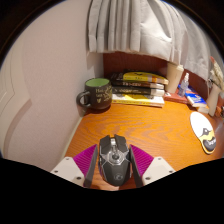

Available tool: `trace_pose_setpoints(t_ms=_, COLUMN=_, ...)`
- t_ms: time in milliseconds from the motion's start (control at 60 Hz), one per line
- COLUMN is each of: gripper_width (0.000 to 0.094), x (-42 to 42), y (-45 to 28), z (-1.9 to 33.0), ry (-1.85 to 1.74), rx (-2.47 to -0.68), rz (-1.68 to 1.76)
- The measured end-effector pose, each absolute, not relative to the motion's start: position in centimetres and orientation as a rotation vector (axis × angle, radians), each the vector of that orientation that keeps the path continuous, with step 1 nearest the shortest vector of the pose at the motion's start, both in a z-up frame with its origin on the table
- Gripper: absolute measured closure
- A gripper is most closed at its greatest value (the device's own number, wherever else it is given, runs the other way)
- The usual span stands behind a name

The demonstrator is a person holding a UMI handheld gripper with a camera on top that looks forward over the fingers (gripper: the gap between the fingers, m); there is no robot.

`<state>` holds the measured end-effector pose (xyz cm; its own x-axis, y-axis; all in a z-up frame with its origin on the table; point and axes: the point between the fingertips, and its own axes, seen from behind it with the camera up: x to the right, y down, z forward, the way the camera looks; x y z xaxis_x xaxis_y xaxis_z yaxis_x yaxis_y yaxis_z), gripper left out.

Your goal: Arrange mouse

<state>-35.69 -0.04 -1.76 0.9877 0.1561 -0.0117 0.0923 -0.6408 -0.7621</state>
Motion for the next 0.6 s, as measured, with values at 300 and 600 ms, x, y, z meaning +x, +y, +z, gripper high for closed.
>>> trace_pose_setpoints(t_ms=300, gripper_width=0.0544, x=-35.4, y=0.6, z=-1.8, ry=-0.157, rx=-2.350, rz=0.082)
trace_pose_setpoints(t_ms=600, gripper_width=0.0571, x=-31.4, y=3.7, z=6.8, ry=-0.193, rx=-2.267, rz=0.119)
